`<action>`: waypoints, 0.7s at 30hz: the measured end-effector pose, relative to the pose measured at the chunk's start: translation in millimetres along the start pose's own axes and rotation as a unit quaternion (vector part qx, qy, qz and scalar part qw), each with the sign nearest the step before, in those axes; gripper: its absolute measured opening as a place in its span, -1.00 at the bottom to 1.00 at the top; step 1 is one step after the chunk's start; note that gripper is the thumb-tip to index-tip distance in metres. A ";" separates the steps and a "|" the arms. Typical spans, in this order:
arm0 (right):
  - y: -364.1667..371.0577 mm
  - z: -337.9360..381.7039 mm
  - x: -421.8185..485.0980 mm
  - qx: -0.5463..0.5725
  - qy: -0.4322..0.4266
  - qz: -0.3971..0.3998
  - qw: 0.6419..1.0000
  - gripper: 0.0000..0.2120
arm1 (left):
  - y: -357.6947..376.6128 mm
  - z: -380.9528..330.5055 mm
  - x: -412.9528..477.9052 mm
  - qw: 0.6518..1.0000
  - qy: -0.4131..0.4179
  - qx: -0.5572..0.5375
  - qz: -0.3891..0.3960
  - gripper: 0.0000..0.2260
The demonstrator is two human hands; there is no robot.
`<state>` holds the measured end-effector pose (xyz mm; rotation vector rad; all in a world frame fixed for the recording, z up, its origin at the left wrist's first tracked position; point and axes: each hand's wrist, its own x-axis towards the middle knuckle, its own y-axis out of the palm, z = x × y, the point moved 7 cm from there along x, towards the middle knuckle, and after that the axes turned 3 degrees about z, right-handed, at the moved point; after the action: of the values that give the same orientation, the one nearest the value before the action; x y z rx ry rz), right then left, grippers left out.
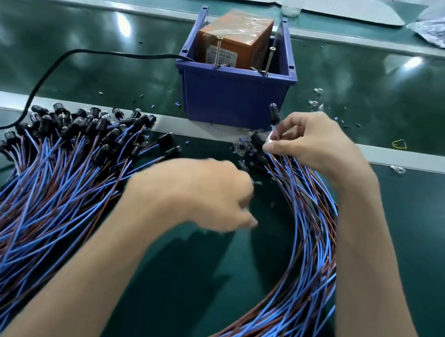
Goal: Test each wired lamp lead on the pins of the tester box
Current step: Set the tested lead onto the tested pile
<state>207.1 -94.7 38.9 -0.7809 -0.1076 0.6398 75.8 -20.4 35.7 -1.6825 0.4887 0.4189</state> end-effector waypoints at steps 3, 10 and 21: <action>-0.4 -6.3 -0.4 -0.046 0.026 -0.002 0.999 -0.79 | -13.3 52.2 -1.1 0.991 -0.106 -0.031 -0.070 -0.63; -3.5 -9.2 0.5 -0.072 0.039 -0.010 0.997 -0.74 | -12.6 127.4 -4.8 0.930 -0.307 -0.087 -0.184 -0.69; 21.0 23.9 -0.8 0.011 -0.071 0.038 0.997 -0.78 | -20.9 121.6 -6.8 0.918 -0.278 -0.129 -0.251 -0.91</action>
<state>188.5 -69.2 41.7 -0.7201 -0.1999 0.7676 81.0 103.0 37.0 -1.7636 -0.4319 0.5672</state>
